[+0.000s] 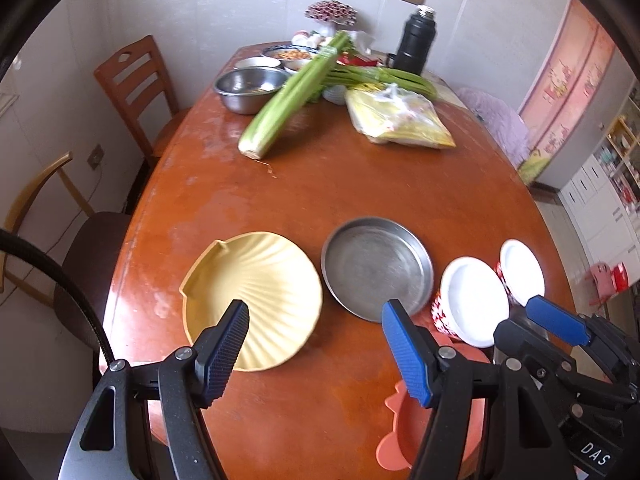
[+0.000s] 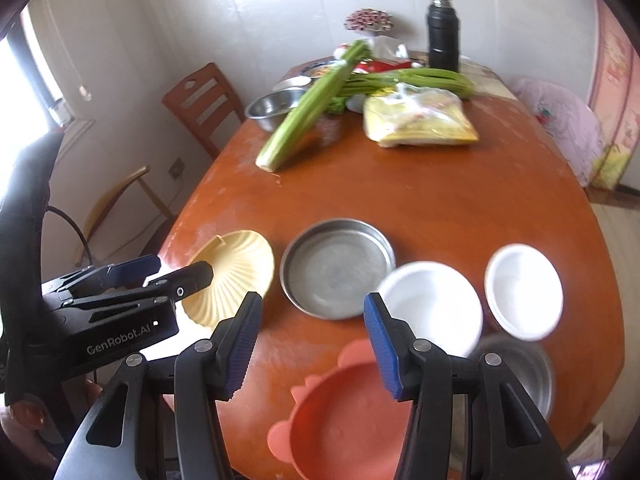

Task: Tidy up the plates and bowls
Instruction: 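Move the left tool to the rim of the pink bear-eared plate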

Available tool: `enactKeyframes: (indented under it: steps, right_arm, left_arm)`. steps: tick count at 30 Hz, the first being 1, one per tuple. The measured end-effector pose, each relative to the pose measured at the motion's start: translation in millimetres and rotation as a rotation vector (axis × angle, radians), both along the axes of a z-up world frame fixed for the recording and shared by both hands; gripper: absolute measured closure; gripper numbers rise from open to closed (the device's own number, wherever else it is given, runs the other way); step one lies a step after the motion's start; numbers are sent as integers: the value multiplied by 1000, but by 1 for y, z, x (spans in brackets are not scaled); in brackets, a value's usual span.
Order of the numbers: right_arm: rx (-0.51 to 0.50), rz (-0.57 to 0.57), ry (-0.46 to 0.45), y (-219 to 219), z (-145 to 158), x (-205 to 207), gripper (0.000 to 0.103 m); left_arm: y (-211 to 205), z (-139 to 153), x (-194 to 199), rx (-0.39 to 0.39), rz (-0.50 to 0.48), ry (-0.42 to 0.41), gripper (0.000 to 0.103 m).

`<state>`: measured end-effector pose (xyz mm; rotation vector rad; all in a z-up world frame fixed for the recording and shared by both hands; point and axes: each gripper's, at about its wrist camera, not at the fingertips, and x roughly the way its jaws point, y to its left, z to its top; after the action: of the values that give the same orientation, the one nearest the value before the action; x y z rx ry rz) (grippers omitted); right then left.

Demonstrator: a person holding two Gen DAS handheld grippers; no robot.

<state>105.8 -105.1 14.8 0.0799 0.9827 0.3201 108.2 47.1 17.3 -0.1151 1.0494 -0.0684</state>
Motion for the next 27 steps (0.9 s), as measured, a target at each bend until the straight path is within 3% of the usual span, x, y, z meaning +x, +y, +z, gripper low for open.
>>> enactKeyframes:
  steps: [11, 27]
  right_arm:
    - [8, -121, 63, -42, -23, -48, 49]
    - [-7, -191, 178, -56, -71, -94, 49]
  left_arm:
    - [-44, -22, -19, 20, -123, 43, 34]
    - [-72, -65, -36, 31, -210, 110, 34]
